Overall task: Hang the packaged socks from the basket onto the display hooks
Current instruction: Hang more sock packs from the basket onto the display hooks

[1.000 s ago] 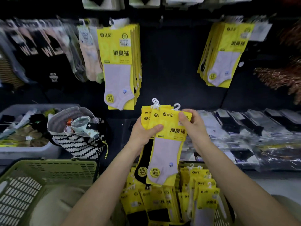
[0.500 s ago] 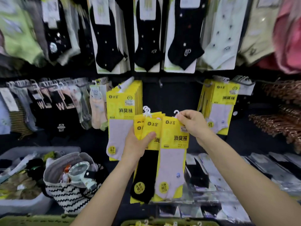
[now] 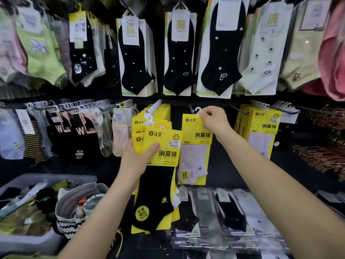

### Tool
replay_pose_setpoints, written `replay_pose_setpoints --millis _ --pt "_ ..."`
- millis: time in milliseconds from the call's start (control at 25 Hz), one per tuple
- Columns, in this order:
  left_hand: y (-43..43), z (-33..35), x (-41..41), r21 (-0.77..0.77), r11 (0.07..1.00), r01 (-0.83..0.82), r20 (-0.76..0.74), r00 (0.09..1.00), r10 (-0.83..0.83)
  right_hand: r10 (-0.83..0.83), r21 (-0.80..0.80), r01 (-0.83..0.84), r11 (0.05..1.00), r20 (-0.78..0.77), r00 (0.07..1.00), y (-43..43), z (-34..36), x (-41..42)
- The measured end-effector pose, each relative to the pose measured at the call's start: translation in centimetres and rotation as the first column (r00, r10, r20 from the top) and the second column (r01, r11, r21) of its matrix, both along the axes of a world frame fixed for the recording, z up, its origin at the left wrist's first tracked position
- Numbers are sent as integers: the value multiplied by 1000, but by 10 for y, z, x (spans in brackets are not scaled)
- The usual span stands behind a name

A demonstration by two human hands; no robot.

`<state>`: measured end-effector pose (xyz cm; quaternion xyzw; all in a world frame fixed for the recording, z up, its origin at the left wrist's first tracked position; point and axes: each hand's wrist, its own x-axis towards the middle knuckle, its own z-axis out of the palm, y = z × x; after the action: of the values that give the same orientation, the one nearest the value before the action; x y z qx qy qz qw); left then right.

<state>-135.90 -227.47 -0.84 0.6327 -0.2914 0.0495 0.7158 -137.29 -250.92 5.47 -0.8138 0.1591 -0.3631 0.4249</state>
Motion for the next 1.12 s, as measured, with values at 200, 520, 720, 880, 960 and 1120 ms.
replay_pose_setpoints --millis 200,520,720,880,960,1120 --pt "-6 -3 8 -7 1000 1 10 1000 -1 32 -110 -39 993 -63 997 2 -2 11" --pt "-35 -2 6 -3 1000 24 -99 995 -24 80 -148 -51 988 200 976 18 -25 -38" --pt "-55 -5 1 -11 991 132 -117 984 -132 186 26 -190 981 125 975 30 -39 -50" --pt "-57 -14 2 -33 983 183 -133 974 -186 237 70 -247 966 125 963 23 -35 -58" --pt "-58 -17 4 -11 984 175 -123 977 -175 254 0 -256 967 123 959 22 -29 -60" --pt "-60 -24 4 30 978 205 -114 973 -201 236 -293 -244 924 -65 970 22 -8 -60"
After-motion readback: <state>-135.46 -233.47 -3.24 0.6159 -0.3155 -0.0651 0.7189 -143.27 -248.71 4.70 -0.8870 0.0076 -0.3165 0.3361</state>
